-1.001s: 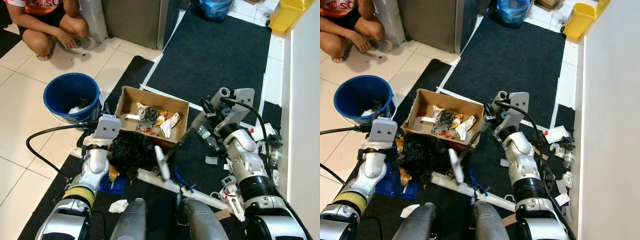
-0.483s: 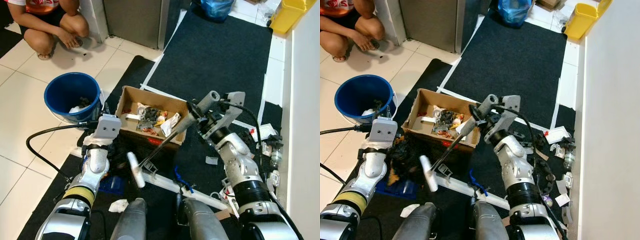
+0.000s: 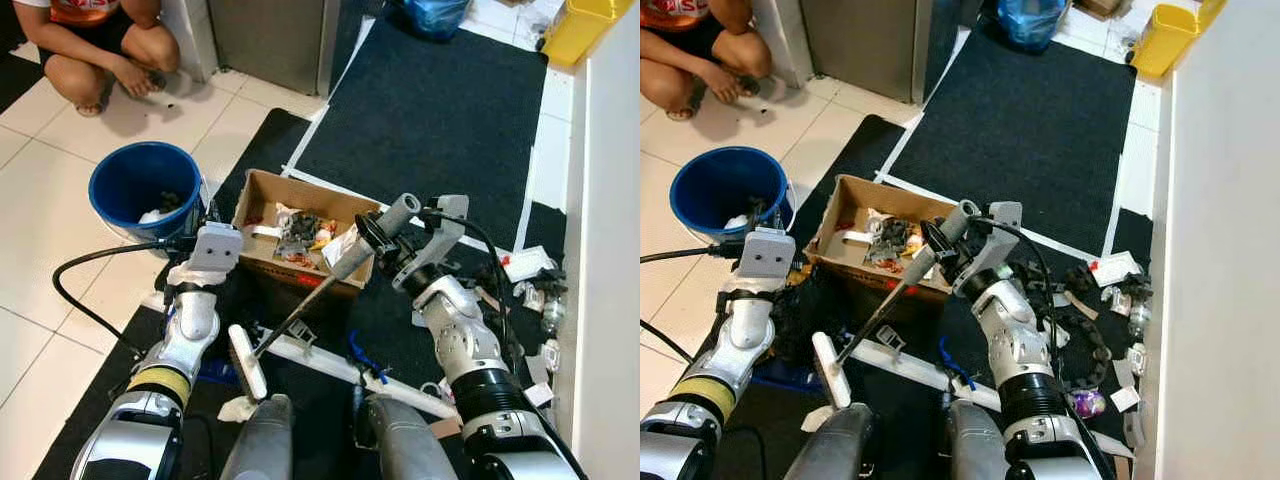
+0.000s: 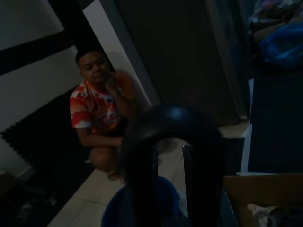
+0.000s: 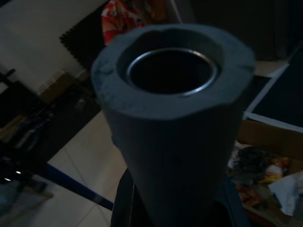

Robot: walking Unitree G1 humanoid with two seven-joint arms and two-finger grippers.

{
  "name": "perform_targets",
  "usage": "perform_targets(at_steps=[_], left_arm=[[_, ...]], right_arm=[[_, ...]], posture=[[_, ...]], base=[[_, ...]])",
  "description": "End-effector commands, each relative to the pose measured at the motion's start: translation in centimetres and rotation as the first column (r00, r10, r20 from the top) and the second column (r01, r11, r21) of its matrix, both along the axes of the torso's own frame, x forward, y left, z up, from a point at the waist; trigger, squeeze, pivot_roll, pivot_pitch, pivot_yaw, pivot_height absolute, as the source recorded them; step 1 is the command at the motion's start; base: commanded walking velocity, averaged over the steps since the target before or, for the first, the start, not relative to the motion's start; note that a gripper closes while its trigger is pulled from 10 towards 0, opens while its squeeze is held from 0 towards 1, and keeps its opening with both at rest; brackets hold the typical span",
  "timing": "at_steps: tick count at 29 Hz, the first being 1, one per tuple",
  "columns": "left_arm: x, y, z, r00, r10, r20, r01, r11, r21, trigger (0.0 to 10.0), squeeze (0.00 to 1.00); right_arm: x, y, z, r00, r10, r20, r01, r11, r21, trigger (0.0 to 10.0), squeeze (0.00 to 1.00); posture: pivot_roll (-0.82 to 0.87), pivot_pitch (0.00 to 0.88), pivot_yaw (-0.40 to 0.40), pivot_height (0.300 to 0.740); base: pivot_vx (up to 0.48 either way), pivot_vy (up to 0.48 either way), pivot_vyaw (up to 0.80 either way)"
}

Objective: Sweep floor

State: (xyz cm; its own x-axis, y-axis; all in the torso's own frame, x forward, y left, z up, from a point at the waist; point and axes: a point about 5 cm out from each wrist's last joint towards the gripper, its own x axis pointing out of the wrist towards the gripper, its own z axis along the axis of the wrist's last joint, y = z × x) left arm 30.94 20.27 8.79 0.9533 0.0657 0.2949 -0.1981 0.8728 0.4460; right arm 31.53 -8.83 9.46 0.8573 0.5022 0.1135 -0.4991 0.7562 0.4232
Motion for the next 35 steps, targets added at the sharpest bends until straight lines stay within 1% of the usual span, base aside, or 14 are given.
perform_targets(at_steps=[1,2,3,4,8,9,10,11,22,25,27,28,34,35], left_arm=[[0.9,-1.8,2.5,0.989,-0.081,0.126,0.083,0.996,-0.015,10.0,0.0],[1.2,-3.2,3.7,0.976,-0.13,0.175,0.138,0.99,-0.03,10.0,0.0],[1.2,-3.2,3.7,0.976,-0.13,0.175,0.138,0.99,-0.03,10.0,0.0],[1.4,-4.1,4.4,0.965,-0.162,0.205,0.174,0.984,-0.04,10.0,0.0],[1.6,-5.3,5.2,0.95,-0.202,0.238,0.219,0.975,-0.044,10.0,0.0],[1.6,-5.3,5.2,0.95,-0.202,0.238,0.219,0.975,-0.044,10.0,0.0],[1.7,-6.1,5.5,0.942,-0.227,0.248,0.247,0.968,-0.049,10.0,0.0],[1.7,-6.4,5.6,0.939,-0.236,0.249,0.256,0.965,-0.052,10.0,0.0],[1.5,-7.9,5.4,0.929,-0.287,0.232,0.312,0.947,-0.077,10.0,0.0],[1.4,-8.1,5.4,0.928,-0.292,0.23,0.317,0.945,-0.078,10.0,0.0],[1.2,-8.7,5.1,0.922,-0.319,0.22,0.345,0.934,-0.09,10.0,0.0],[1.2,-8.7,5.1,0.922,-0.319,0.22,0.345,0.934,-0.09,10.0,0.0],[0.6,-9.9,4.8,0.904,-0.369,0.216,0.399,0.91,-0.11,10.0,0.0],[0.5,-10.3,4.8,0.897,-0.387,0.216,0.417,0.901,-0.118,10.0,0.0]], right_arm=[[0.1,-0.2,-0.1,1.0,-0.021,0.008,0.021,1.0,-0.007,10.0,0.0],[0.4,-0.5,0.2,0.999,-0.04,0.016,0.04,0.999,-0.015,10.0,0.0],[0.4,-0.5,0.2,0.999,-0.04,0.016,0.04,0.999,-0.015,10.0,0.0],[0.6,-0.7,0.4,0.999,-0.05,0.02,0.051,0.999,-0.008,10.0,0.0],[0.9,-0.9,0.5,0.998,-0.064,0.026,0.065,0.998,-0.006,10.0,0.0],[0.9,-0.9,0.5,0.998,-0.064,0.026,0.065,0.998,-0.006,10.0,0.0],[1.0,-0.9,0.6,0.997,-0.07,0.031,0.07,0.998,-0.007,10.0,0.0],[1.0,-1.0,0.7,0.997,-0.072,0.033,0.072,0.997,-0.007,10.0,0.0],[1.5,-1.4,1.2,0.993,-0.099,0.058,0.099,0.995,0.018,10.0,0.0],[1.5,-1.4,1.2,0.993,-0.1,0.059,0.099,0.995,0.018,10.0,0.0],[1.7,-1.3,1.3,0.993,-0.098,0.065,0.097,0.995,0.018,10.0,0.0],[1.7,-1.3,1.3,0.993,-0.098,0.065,0.097,0.995,0.018,10.0,0.0],[1.9,-1.4,1.5,0.993,-0.094,0.072,0.093,0.996,0.016,10.0,0.0],[2.0,-1.4,1.6,0.993,-0.094,0.074,0.093,0.996,0.016,10.0,0.0]], posture=[[0.12,0.147,-0.107,0.74],[0.12,0.14,-0.102,0.74],[0.12,0.14,-0.102,0.74],[0.12,0.137,-0.1,0.74],[0.13,0.128,-0.096,0.74],[0.13,0.128,-0.096,0.74],[0.12,0.123,-0.091,0.74],[0.12,0.123,-0.091,0.74],[0.12,0.124,-0.084,0.74],[0.12,0.124,-0.084,0.74],[0.13,0.124,-0.083,0.74],[0.13,0.124,-0.083,0.74],[0.13,0.125,-0.083,0.74],[0.13,0.124,-0.082,0.74]], base=[[0.0,0.0,0.0],[0.0,0.0,0.0],[0.0,0.0,0.0],[0.0,0.0,0.0],[0.0,0.0,0.0],[0.0,0.0,0.0],[0.0,0.0,0.0],[0.0,0.0,0.0],[0.0,0.0,0.0],[0.0,0.0,0.0],[0.0,0.0,0.0],[0.0,0.0,0.0],[0.0,0.0,0.0],[0.0,0.0,0.0]])
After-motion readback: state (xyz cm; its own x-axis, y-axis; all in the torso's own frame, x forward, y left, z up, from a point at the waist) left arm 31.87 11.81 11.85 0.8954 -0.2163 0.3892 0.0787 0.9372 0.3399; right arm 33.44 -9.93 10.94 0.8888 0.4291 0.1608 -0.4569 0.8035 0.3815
